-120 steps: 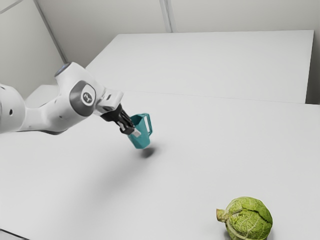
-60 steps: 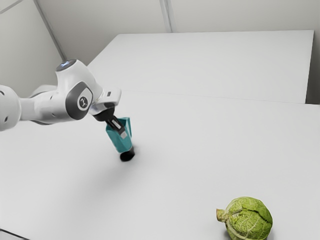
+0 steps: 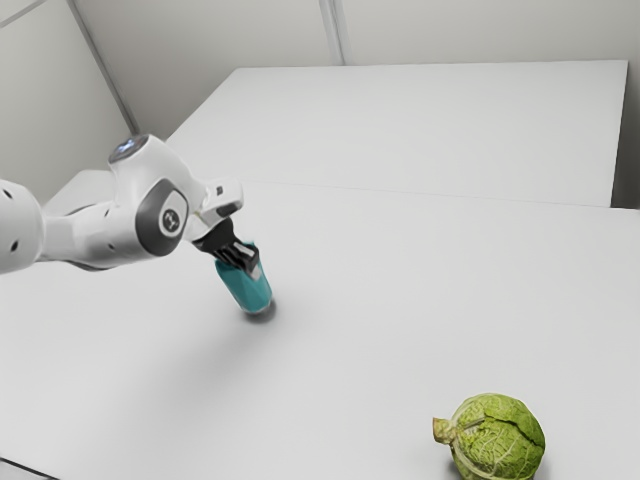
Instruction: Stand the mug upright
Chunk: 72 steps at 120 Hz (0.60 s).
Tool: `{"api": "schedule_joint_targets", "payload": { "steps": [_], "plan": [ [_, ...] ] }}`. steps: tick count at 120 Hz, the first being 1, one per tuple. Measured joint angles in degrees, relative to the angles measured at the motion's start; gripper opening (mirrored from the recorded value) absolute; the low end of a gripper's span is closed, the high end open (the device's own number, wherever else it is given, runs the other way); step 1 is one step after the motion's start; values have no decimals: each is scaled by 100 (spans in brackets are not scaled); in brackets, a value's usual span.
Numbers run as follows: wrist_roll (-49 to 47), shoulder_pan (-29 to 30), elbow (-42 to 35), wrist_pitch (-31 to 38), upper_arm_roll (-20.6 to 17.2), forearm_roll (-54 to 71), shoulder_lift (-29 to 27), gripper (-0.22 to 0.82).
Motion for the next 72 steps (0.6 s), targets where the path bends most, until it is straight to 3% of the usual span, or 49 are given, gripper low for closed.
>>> {"api": "schedule_joint_targets", "payload": {
  "steps": [72],
  "plan": [
    [-702, -19, -144, 91, 0, -30, -23, -18]
  ]
}}
